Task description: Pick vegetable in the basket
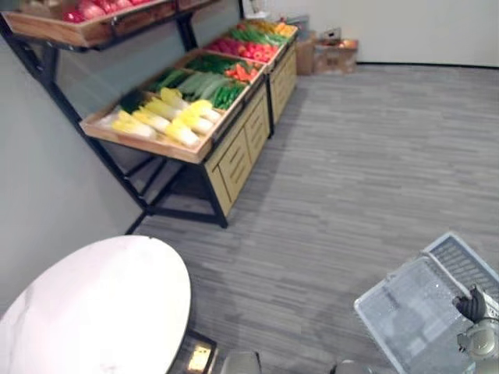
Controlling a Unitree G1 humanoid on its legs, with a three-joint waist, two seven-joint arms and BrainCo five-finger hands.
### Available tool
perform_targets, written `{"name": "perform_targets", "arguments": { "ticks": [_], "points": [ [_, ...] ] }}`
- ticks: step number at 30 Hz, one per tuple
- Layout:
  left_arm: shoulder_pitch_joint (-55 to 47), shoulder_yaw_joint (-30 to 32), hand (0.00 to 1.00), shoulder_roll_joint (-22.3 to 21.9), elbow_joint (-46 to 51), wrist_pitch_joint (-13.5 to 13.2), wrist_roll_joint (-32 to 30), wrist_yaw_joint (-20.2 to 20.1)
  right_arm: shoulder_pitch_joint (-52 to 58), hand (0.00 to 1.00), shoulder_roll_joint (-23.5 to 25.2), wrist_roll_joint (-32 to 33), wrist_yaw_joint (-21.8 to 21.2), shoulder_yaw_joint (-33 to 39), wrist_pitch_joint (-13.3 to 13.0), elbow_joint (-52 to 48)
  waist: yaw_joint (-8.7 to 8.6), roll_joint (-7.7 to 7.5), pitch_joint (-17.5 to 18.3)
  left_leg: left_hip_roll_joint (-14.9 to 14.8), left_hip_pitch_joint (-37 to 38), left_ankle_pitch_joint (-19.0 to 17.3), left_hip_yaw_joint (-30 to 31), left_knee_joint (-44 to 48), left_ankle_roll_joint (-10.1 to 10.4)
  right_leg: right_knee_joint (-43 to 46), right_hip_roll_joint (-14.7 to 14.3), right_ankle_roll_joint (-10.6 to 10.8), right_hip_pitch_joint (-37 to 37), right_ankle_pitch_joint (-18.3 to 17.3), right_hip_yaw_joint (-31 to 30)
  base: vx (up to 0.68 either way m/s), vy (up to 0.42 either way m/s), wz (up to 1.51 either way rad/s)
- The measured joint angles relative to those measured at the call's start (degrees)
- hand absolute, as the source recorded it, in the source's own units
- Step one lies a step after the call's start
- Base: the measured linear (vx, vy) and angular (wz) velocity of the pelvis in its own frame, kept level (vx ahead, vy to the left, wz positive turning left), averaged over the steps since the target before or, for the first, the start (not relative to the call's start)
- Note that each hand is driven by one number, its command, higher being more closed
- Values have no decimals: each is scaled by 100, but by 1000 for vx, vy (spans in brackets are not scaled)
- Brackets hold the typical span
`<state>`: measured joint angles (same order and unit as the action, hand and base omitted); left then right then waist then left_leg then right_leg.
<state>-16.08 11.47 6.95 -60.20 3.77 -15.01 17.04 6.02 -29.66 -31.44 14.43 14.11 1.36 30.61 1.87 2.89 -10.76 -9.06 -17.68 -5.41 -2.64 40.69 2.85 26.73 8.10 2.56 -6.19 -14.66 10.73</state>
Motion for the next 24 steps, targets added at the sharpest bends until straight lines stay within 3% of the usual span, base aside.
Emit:
{"name": "perform_targets", "arguments": {
  "ticks": [1, 2, 3, 5, 7, 9, 10, 11, 12, 13, 14, 15, 17, 18, 20, 22, 24],
  "points": [
    [-4, -7, 0, 70, 32, -21, 31, 17, -14, 100, 24, 9, 35, 9, 9, 15, -11, -163, -51, 106, -65, -102, -65, -212, 94, 240, 111, -29, 40, -174, 71, 267, -177, 48],
    [81, 11, 0, 60, -35, 41, 61, 10, -157, 100, -121, 23, 59, 17, 16, 198, -31, -105, -172, 128, -66, -127, -131, -896, 133, 86, -5, -40, 257, -535, 43, 192, -57, 36],
    [44, 6, 0, -56, -38, 64, 83, -12, -371, 100, -163, 19, 76, 7, 78, 365, 14, 48, -156, 88, -70, -51, -77, -1710, 133, 84, -153, -52, 204, -543, 4, 152, -10, 12],
    [-12, 8, 0, -105, -132, 81, 83, -12, -483, 100, -48, 17, 93, -31, 121, 410, 93, 58, -156, 72, -93, 104, -80, -2580, 220, 10, -166, -64, 163, -544, -88, 113, 94, -32],
    [-83, 10, 0, -120, -143, 108, 86, -11, -481, 100, -44, 20, 131, -191, 123, 414, 132, 93, -157, -95, -90, 251, -142, -2915, 381, -146, -190, -51, 265, -549, -256, 218, 169, -44],
    [-193, 16, 0, -127, -140, 143, 89, -10, -485, 100, -31, 15, 128, -399, 196, 410, 150, 86, -133, -130, 46, 689, -353, -2768, 370, -395, -108, 89, 509, -627, -587, 332, 282, -57],
    [-191, 16, 0, -128, -134, 141, 91, -10, -496, 100, -18, 10, 127, -467, 198, 408, 173, 50, -120, -68, 60, 745, -409, -2648, 315, -462, -33, 134, 556, -650, -681, 363, 328, -70],
    [-166, 15, 0, -116, -126, 140, 95, -9, -523, 100, 74, -14, 120, -587, 209, 408, 210, -102, -43, 77, 56, 508, -641, -2407, 175, -622, 177, 182, 582, -673, -873, 298, 271, -55],
    [-163, 9, 0, -118, -122, 137, 100, -7, -518, 100, 130, -22, 117, -606, 210, 408, 212, -147, 49, 164, 4, 325, -725, -2306, 103, -760, 291, 204, 605, -656, -918, 522, 391, -53],
    [-148, 4, 0, -120, -81, 117, 123, 7, -500, 100, 223, -37, 108, -608, 216, 401, 193, -270, 178, 355, -58, 29, -912, -2123, -31, -837, 493, 386, 633, -483, -1017, 548, 378, -22],
    [-76, 9, 0, -122, -63, 100, 133, 9, -468, 100, 275, -41, 71, -594, 222, 395, 149, -371, 176, 528, -23, -132, -1001, -1953, -174, -547, 690, 554, 558, -330, -1151, 551, 375, -11],
    [-44, 6, 0, -124, -43, 94, 132, 4, -457, 100, 309, -49, 17, -593, 245, 394, 136, -397, 192, 588, 38, -255, -1088, -1867, -292, -118, 763, 528, 408, -217, -1216, 443, 309, 2],
    [37, -33, 0, -110, 11, 93, 131, 0, -466, 100, 362, -114, -47, -594, 274, 318, 137, -417, 193, 678, 236, -474, -1109, -1858, -398, 901, 828, 513, -31, 351, -1308, 448, 295, 6],
    [46, -123, 0, -71, 151, 95, 130, -8, -467, 100, 412, -184, -74, -602, 308, 281, 129, -448, 177, 784, 557, -529, -1099, -2074, -481, 1636, 864, 521, -349, 1149, -1400, 466, 276, 18],
    [50, -252, 0, -16, 206, 99, 129, -46, -449, 100, 443, -230, -81, -602, 326, 279, 98, -455, 172, 889, 1034, -566, -999, -2441, -551, 2255, 856, 588, -463, 1766, -1461, 510, 234, 31],
    [82, -321, 0, 50, 211, 103, 128, -73, -429, 100, 444, -232, -81, -593, 321, 154, 19, -471, 157, 987, 1514, -602, -795, -2754, -610, 3190, 737, 338, -712, 1421, -1361, 419, 110, 40],
    [154, -323, 0, 66, 197, 144, 130, -83, -421, 100, 443, -233, -79, -557, 288, -24, -34, -434, 122, 1032, 2160, -687, -528, -3203, -726, 3586, 554, -94, -1135, 783, -879, 355, 6, 28]
  ]
}}
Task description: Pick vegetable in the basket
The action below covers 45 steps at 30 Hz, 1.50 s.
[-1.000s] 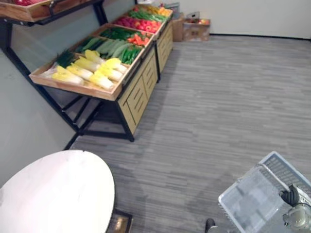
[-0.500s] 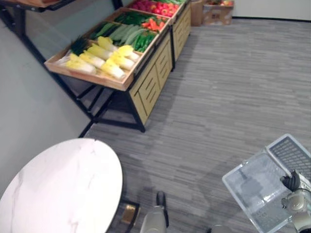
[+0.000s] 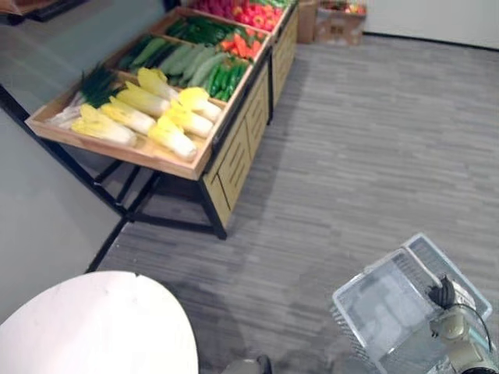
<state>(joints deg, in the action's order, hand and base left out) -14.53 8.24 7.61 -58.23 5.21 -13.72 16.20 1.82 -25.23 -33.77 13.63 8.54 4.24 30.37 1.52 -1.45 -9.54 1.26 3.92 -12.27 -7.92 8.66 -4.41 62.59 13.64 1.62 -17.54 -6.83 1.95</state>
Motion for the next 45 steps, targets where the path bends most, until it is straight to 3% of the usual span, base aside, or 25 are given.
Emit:
{"name": "perform_targets", "arguments": {
  "ticks": [2, 4, 6, 7, 8, 9, 11, 12, 13, 14, 16, 19, 20, 21, 22, 23, 24, 25, 31, 32, 36, 37, 38, 40, 45],
  "points": [
    [103, 20, 0, -4, -3, 4, 4, -7, 3, 100, 0, 3, 7, 59, -32, -18, -64, 73, -125, -108, 394, -123, 234, -95, 43, -627, -271, -19, -140, -408, 262, 333, -103, 55],
    [152, 106, 0, -17, 8, -8, 4, -14, 17, 100, 5, 4, 7, 134, -47, -18, -228, 77, -176, -225, 599, -241, 523, -21, 155, -1775, -444, -18, -193, -479, 257, 324, -170, 96],
    [145, 204, 0, -2, 16, -3, -2, -17, 59, 100, 7, 6, 41, 384, -19, -19, -301, -78, -151, -311, 638, -526, 899, 169, 421, -3829, -450, 321, -205, -213, -101, 373, -320, 100],
    [148, 263, 0, 1, 10, -3, -8, -17, 58, 100, 4, 5, 43, 458, 12, -11, -294, -143, -166, -329, 628, -673, 999, 244, 533, -4156, -445, 452, -178, 278, -199, 321, -310, 74],
    [208, 333, 0, -83, -83, 21, -7, -30, 33, 100, -18, 5, 44, 593, 76, 51, -261, -70, -221, -469, 593, -825, 1115, 384, 661, -4269, -588, 458, -36, 624, -43, 257, -187, 44],
    [191, 345, 0, -142, -126, 39, -8, -59, 10, 100, 92, 2, 50, 742, 141, 143, -132, -33, -212, -428, 519, -800, 1227, 422, 688, -4222, -615, 437, 25, 549, 60, 285, -191, 61],
    [169, 400, 0, -177, -160, 44, -9, -51, 95, 100, 176, 3, 55, 867, 161, 161, -173, -2, -282, -344, 638, -560, 1450, 352, 562, -3147, -520, 467, -188, 444, 85, 231, -175, 75],
    [172, 541, 0, -168, -191, 52, -10, -27, 233, 100, 238, 4, 66, 899, 161, 153, -197, -13, -239, -397, 807, -562, 1636, 235, 577, -2914, -457, 318, -424, 56, -68, 131, -203, 105],
    [123, 626, 0, -78, -218, 47, -8, -16, 365, 100, 272, 7, 71, 902, 158, 152, -211, -140, -103, -338, 839, -680, 1874, 104, 585, -3375, -362, 344, -443, 78, -248, 158, -340, 121],
    [148, 634, 0, -68, -227, 38, -9, -9, 415, 100, 238, 7, 76, 966, 154, 159, -291, -78, -77, -425, 846, -859, 2048, 75, 621, -3219, -389, 523, -480, 93, -206, 189, -325, 97],
    [164, 630, 0, -231, -350, 51, -6, -18, 438, 100, 230, 5, 82, 1221, 167, 197, -235, 206, 69, -614, 495, -980, 2317, 604, 682, -2977, -506, 373, -538, -306, 160, 269, -287, 58],
    [72, 610, 0, -330, -472, 59, 10, -17, 518, 100, 227, 3, 72, 1230, 167, 194, -290, 408, 90, -585, -169, -607, 2410, 2174, 1038, -3128, -445, 230, -85, -404, 553, 287, -184, 60],
    [50, 606, 0, -317, -469, 104, 12, -4, 607, 100, 224, 3, 73, 1228, 167, 189, -284, 390, 50, -603, -482, -126, 2242, 2939, 1399, -3219, -400, 149, 242, -479, 762, 349, -142, 65],
    [64, 590, 0, -297, -455, 117, 17, 33, 698, 100, 225, 1, 70, 1224, 170, 189, -273, 391, 29, -734, -701, 596, 1771, 3464, 1552, -3386, -340, 84, 632, -523, 916, 348, -151, 64],
    [71, 573, 0, -291, -443, 115, 25, 56, 748, 100, 225, 1, 71, 1224, 169, 188, -269, 372, 18, -902, -786, 1003, 1409, 3640, 1471, -3524, -293, 65, 848, -535, 1001, 325, -153, 71],
    [94, 547, 0, -292, -437, 101, 131, 116, 851, 100, 234, 4, 81, 1245, 162, 143, -298, 348, 5, -1321, -919, 1434, 463, 4006, 1014, -3829, -194, 53, 1266, -539, 1225, 316, -171, 91],
    [162, 541, 0, -299, -362, 96, 237, 129, 1000, 100, 256, 6, 146, 1360, 173, 68, -318, 361, -2, -1746, -1230, 1304, -439, 4522, 538, -4107, -149, 10, 1629, -565, 1511, 287, -151, 93],
    [159, 541, 0, -295, -307, 90, 237, 142, 1025, 100, 261, 7, 170, 1369, 187, 68, -314, 361, -2, -1792, -1385, 1254, -570, 4666, 465, -4215, -145, -26, 1725, -585, 1607, 204, -95, 71],
    [220, 540, 0, -241, -217, 46, 260, 187, 1055, 100, 346, 6, 231, 1369, 200, -55, -304, 303, -50, -1601, -2076, 1206, -501, 4693, 535, -4529, -93, -21, 2123, -584, 2064, 196, 39, 36],
    [293, 585, 0, -259, -214, 55, 502, 300, 868, 100, 389, -1, 231, 1358, 208, -16, -277, 220, -166, -1302, -2147, 1094, -30, 2864, 781, -4737, -20, 53, 2410, -543, 2264, 178, 150, 51],
    [304, 804, 0, -279, -214, 51, 639, 379, 745, 100, 393, 1, 233, 1354, 206, -10, -291, 305, -180, -1100, -1520, 1843, 681, -11, 755, -4726, 120, 574, 2484, -672, 2162, 277, 335, 3],
    [264, 806, 0, -331, -227, 41, 635, 381, 723, 100, 353, 0, 245, 1344, 196, 14, -267, 488, -188, -1201, -1292, 1755, 806, -411, 1184, -4736, 57, 770, 2579, -768, 2043, 224, 329, -14],
    [315, 812, 0, -275, -265, 47, 633, 383, 635, 100, 486, 4, 250, 1313, 200, 137, -269, 378, -196, -1055, -1226, 1763, 739, -400, 1302, -4760, 191, 816, 2642, -783, 1978, 245, 314, -8],
    [365, 795, 0, -164, -162, -2, 629, 385, 584, 100, 676, 8, 228, 978, 134, 223, -240, 100, -259, -819, -1551, 1252, 606, 362, 1165, -5340, 183, 816, 2734, -574, 1390, 212, 249, -7],
    [301, 778, 0, -140, -342, 44, 630, 379, 361, 100, 695, -6, 224, 727, 130, 218, -98, 28, -270, -839, -1841, 224, 144, 1518, 1035, -5382, 375, 1114, 2585, -131, 651, 165, 225, -52]
  ]
}}
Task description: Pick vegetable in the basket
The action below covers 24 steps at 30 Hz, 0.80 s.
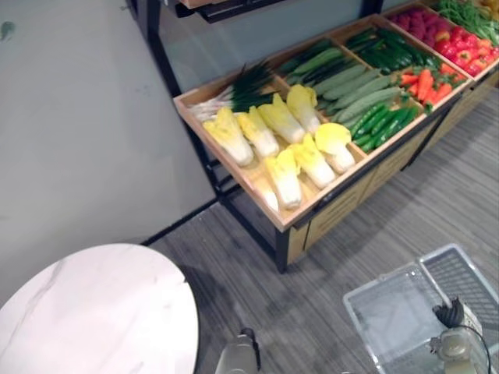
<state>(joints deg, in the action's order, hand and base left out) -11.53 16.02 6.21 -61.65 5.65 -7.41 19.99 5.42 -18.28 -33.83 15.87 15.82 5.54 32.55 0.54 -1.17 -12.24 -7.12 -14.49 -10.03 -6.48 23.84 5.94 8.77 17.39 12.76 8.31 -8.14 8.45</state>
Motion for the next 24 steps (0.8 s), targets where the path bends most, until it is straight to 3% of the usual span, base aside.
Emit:
{"name": "perform_targets", "arguments": {
  "ticks": [2, 3, 4, 5, 6, 7, 8, 9, 11, 13, 14, 15, 19, 24],
  "points": [
    [1, -98, 0, -4, 0, -1, 0, -16, -37, 100, 15, 1, -24, -215, 0, 4, 81, -44, 3, -6, 267, -1, -340, -310, -51, 778, 72, -112, -590, 199, -484, 135, 220, -83],
    [-3, -123, 0, 2, 2, -2, -1, -20, -71, 100, 45, 1, -7, -302, -9, -2, 116, -61, 8, -7, 494, 39, -536, -601, -130, 1429, 75, -344, -1032, 418, -731, 145, 206, -89],
    [-4, -143, 0, 25, 6, -1, 0, -21, -117, 100, 47, -5, 7, -301, 1, -10, 112, -93, 5, 7, 624, 50, -611, -763, -169, 1783, 94, -438, -1259, 560, -837, 123, 149, -70],
    [-5, -225, 0, 116, 10, 4, 3, -24, -138, 100, 34, -105, -9, -371, 4, -10, 110, -179, -3, 79, 930, 99, -714, -1084, -251, 2397, 129, -421, -1636, 960, -1016, 129, 99, -40],
    [1, -228, 0, 217, 24, 7, 2, -20, -105, 100, 54, -231, 4, -448, 0, -9, 78, -203, 29, 92, 1184, 149, -739, -1292, -337, 2844, 156, -422, -1822, 1057, -1020, 110, 75, -24],
    [4, -229, 0, 258, 24, 9, 2, -19, -75, 100, 79, -232, -3, -477, 1, -5, 50, -234, 41, 86, 1268, 149, -743, -1352, -343, 2936, 167, -454, -1858, 885, -947, 200, 49, 0],
    [9, -204, 0, 374, 28, 11, 1, -9, -37, 100, 170, -233, -14, -534, 2, 37, 49, -332, 93, 41, 1406, 183, -766, -1450, -300, 2896, 136, -498, -1923, 405, -695, 202, -44, 3],
    [19, -185, 0, 432, 76, 13, 1, -5, -36, 100, 240, -234, -14, -557, -1, 98, 43, -380, 117, -51, 1536, 182, -798, -1494, -293, 2606, 4, -590, -1944, 181, -473, 249, -70, 0],
    [43, -115, 0, 404, 181, 11, -3, -9, -45, 100, 267, -236, -13, -557, 1, 122, 31, -384, 124, -159, 1622, 197, -822, -1572, -264, 1995, -179, -602, -2095, 184, -412, 217, -152, 1],
    [55, -77, 0, 398, 250, 18, -6, -10, -56, 100, 288, -234, -13, -548, 5, 143, -11, -429, 152, -210, 1629, 204, -817, -1571, -192, 1160, -203, -578, -2213, 407, -453, 236, -210, 7],
    [53, -6, 0, 420, 250, 39, -15, -12, -34, 100, 338, -237, -11, -540, 7, 142, -46, -556, 204, -194, 1684, 167, -783, -1575, -16, 686, -188, -679, -2199, 1186, -570, 263, -289, 5],
    [88, 27, 0, 359, 220, 84, -15, -14, -20, 100, 338, -241, -11, -510, 33, 208, -58, -480, 183, -297, 1770, 155, -727, -1621, 160, 700, -300, -449, -2133, 951, -672, 257, -308, -4],
    [126, 17, 0, -21, 218, 77, -15, -14, -64, 100, 114, -241, 2, -485, 54, 185, -61, -94, 192, -617, 1955, 385, -712, -2033, 513, 848, -664, -465, -2198, 502, -487, 129, -257, -10],
    [98, 18, 0, -53, 175, 74, -13, -14, 124, 100, 99, -235, 1, -429, 30, 161, -157, 2, 274, -832, 2018, 476, -618, -2024, 576, 1098, -695, -549, -2056, 94, -137, -40, -96, 29]
  ]
}}
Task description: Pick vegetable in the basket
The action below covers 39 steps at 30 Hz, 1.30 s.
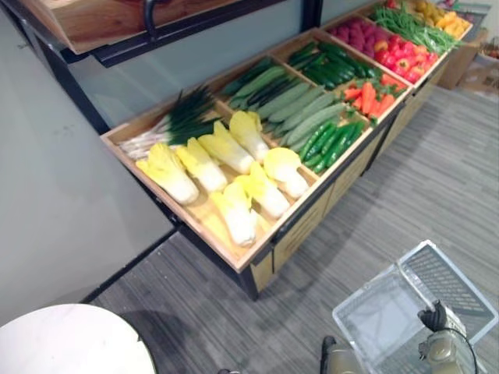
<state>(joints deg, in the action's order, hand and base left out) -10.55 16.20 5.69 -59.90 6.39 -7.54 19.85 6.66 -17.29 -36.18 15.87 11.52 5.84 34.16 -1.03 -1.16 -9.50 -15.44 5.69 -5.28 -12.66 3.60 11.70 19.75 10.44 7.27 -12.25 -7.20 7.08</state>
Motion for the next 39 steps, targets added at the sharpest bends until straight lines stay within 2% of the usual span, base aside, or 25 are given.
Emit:
{"name": "perform_targets", "arguments": {
  "ticks": [2, 4, 5, 6, 7, 9, 10, 11, 12, 13, 14, 15, 16, 17, 20, 21, 24, 33, 39],
  "points": [
    [-2, -1, 0, 7, -80, 1, 1, -2, 85, 100, 0, 10, 0, 1, -11, 1, -24, 14, 21, -70, -260, -1, 120, 361, -1, -172, -20, -3, 108, 2, 220, -84, -30, 30],
    [-13, -9, 0, -10, -182, 11, 2, -12, 123, 100, -2, 13, 0, 15, -23, 10, -27, -35, 21, -49, -662, 198, 104, 1070, -293, -514, 82, 18, 322, 46, 384, -90, -42, 26],
    [-52, -16, 0, -55, -174, 5, 3, -14, 203, 100, -24, 14, 1, 77, -44, 5, -28, -80, 31, 54, -818, 486, 56, 1351, -572, -841, 171, 44, 548, 124, 466, -82, -99, 27],
    [-62, -32, 0, -103, -176, 2, 7, -28, 284, 100, -88, 16, 1, 172, -56, 4, -27, -98, 15, 145, -870, 736, 19, 1462, -584, -1136, 249, 55, 758, 223, 516, -63, -89, 25],
    [-78, -57, 0, -124, -178, 2, 13, -43, 322, 100, -134, 17, 2, 196, -55, 5, -26, -100, 12, 185, -867, 798, 1, 1452, -605, -1256, 262, 67, 824, 268, 519, -69, -51, 22],
    [-98, -156, 0, -174, -177, -5, 37, -93, 388, 100, -261, 20, 1, 308, -46, 5, -41, 64, 67, 278, -833, 836, -57, 1278, -580, -1591, 303, 92, 958, 465, 515, -82, 25, 12],
    [-88, -191, 0, -172, -176, -8, 41, -101, 389, 100, -262, 20, 1, 333, -40, 5, -44, 75, 67, 325, -820, 822, -57, 1194, -563, -1642, 311, 111, 950, 514, 511, -93, 53, 5],
    [-79, -246, 0, -178, -177, -11, 44, -108, 403, 100, -265, 22, 0, 340, -32, 5, -40, 88, 65, 443, -727, 694, -47, 907, -447, -1793, 334, 156, 950, 643, 495, -76, 80, -5],
    [-106, -243, 0, -216, -184, -8, 44, -114, 406, 100, -288, 23, 1, 342, -31, -1, -37, 174, 78, 594, -569, 315, 76, 494, -349, -1990, 267, 207, 956, 791, 490, -61, 110, -11],
    [-118, -242, 0, -246, -202, -8, 44, -116, 407, 100, -330, 23, 1, 346, -32, -8, -36, 291, 94, 629, -491, -14, 162, 268, -427, -2116, 157, 231, 962, 884, 493, -33, 165, -27],
    [-71, -216, 0, -179, -303, 4, 44, -129, 326, 100, -194, 31, -14, 371, 3, 72, -1, 272, 103, 678, -451, -122, 178, 99, -484, -2295, 184, 232, 1043, 1077, 400, 6, 106, -17],
    [-100, -218, 0, -143, -322, -2, 43, -129, 358, 100, -127, 26, -12, 366, -20, 40, -35, 176, 92, 733, -409, -135, 182, 68, -501, -2227, 141, 231, 1063, 1125, 318, 41, 78, -19],
    [-125, -218, 0, -99, -326, 0, 44, -130, 375, 100, -130, 25, -10, 378, -23, 38, -44, 89, 83, 814, -343, -135, 156, 55, -497, -2252, 158, 144, 1093, 1217, 214, 64, 16, -14],
    [-168, -222, 0, -115, -346, 7, 45, -143, 374, 100, -163, 25, -9, 416, -16, 53, -24, 86, 73, 862, -285, -134, 72, 93, -487, -2312, 194, 176, 1161, 1346, 116, 62, 53, -35],
    [-290, -234, 0, -162, -341, 0, 41, -161, 405, 100, -199, 26, 12, 436, -6, 51, -51, 149, 251, 892, -223, -238, -79, 69, -442, -2506, 204, 184, 1218, 1377, -12, 118, 39, -29],
    [-244, -237, 0, -154, -333, -5, 39, -163, 442, 100, -198, 27, 11, 435, -5, 71, -49, 250, 307, 902, -153, -253, -96, 85, -416, -2510, 179, 200, 1221, 1391, -55, 134, 18, -17],
    [-191, -247, 0, -131, -329, -10, -5, -163, 422, 100, -197, 26, 8, 423, 1, 101, -48, 342, 357, 851, -131, -272, -73, 137, -440, -2514, 108, 215, 1221, 1404, -109, 162, -1, -13],
    [-28, -305, 0, -60, -288, -1, -50, -163, 314, 100, -188, 27, 9, 381, -1, 292, -47, 138, 365, 799, -41, -391, -159, 161, -398, -2566, 33, 213, 1223, 1404, -257, 46, 0, -10],
    [-26, -499, 0, -35, -290, 0, -238, -162, 373, 100, -173, 27, 10, 379, 0, 324, -52, 102, 393, 768, -6, -401, -296, 157, -383, -2577, -13, 208, 1127, 1408, -395, -23, -18, -14]
  ]
}}
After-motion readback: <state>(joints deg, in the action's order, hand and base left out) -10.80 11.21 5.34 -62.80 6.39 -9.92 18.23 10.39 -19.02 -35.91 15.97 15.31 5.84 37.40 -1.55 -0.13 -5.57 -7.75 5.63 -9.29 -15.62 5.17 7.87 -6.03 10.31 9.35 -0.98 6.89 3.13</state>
